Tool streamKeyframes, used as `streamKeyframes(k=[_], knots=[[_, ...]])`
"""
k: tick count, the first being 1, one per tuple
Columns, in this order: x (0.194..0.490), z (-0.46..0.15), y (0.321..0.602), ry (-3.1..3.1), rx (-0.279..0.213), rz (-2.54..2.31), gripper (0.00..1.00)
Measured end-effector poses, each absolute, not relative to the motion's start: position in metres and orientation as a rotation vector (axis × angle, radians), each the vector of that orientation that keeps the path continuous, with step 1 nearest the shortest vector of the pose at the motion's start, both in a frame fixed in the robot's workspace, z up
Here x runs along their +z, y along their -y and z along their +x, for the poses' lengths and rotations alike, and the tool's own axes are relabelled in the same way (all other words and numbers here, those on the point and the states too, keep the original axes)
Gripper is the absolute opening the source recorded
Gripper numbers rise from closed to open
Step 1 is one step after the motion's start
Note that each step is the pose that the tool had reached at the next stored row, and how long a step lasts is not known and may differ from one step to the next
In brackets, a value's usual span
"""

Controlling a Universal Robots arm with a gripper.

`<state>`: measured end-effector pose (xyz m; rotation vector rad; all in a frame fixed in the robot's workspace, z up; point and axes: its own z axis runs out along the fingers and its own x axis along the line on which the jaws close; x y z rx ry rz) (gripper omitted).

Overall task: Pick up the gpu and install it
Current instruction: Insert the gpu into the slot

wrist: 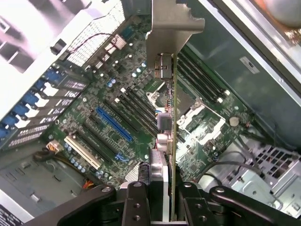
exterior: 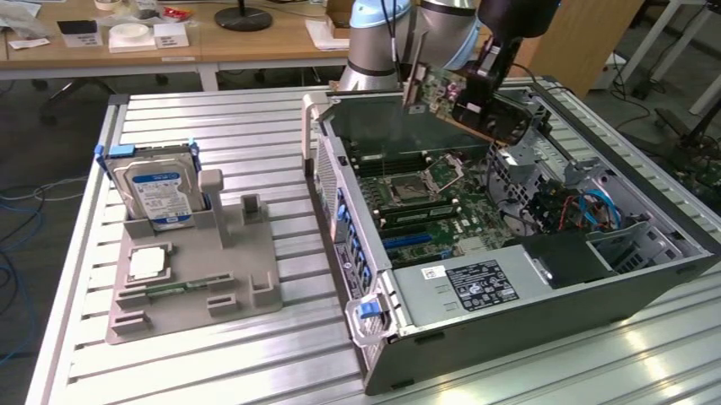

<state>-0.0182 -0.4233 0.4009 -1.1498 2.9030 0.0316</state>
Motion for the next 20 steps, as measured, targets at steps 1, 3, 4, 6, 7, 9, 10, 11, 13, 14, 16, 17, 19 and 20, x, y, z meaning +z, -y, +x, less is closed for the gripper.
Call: streamKeyframes(k=[1, 3, 4, 6, 7, 9, 10, 11, 13, 14, 16, 17, 19, 20], knots=[[0.4009, -0.0182, 0.4233, -2.895, 0.032, -1.171, 0.28], [0.4009, -0.0182, 0.4233, -2.877, 0.032, -1.215, 0.28], [0.4009, -0.0182, 0.4233, -2.868, 0.033, -1.237, 0.28], [0.4008, -0.0182, 0.4233, -2.849, 0.033, -1.279, 0.28], [0.4009, -0.0182, 0.4233, -2.840, 0.033, -1.299, 0.28], [0.4009, -0.0182, 0.4233, -2.821, 0.034, -1.342, 0.28], [0.4009, -0.0182, 0.4233, -2.809, 0.034, -1.368, 0.28], [0.4009, -0.0182, 0.4233, -2.796, 0.034, -1.394, 0.28], [0.4009, -0.0182, 0.4233, -2.772, 0.035, -1.441, 0.28], [0.4009, -0.0182, 0.4233, -2.760, 0.035, -1.465, 0.28], [0.4009, -0.0182, 0.4233, -2.735, 0.035, -1.512, 0.28], [0.4009, -0.0182, 0.4233, -2.723, 0.035, -1.534, 0.28], [0.4009, -0.0182, 0.4233, -2.696, 0.036, -1.581, 0.28], [0.4009, -0.0182, 0.4234, -2.682, 0.036, -1.605, 0.28]])
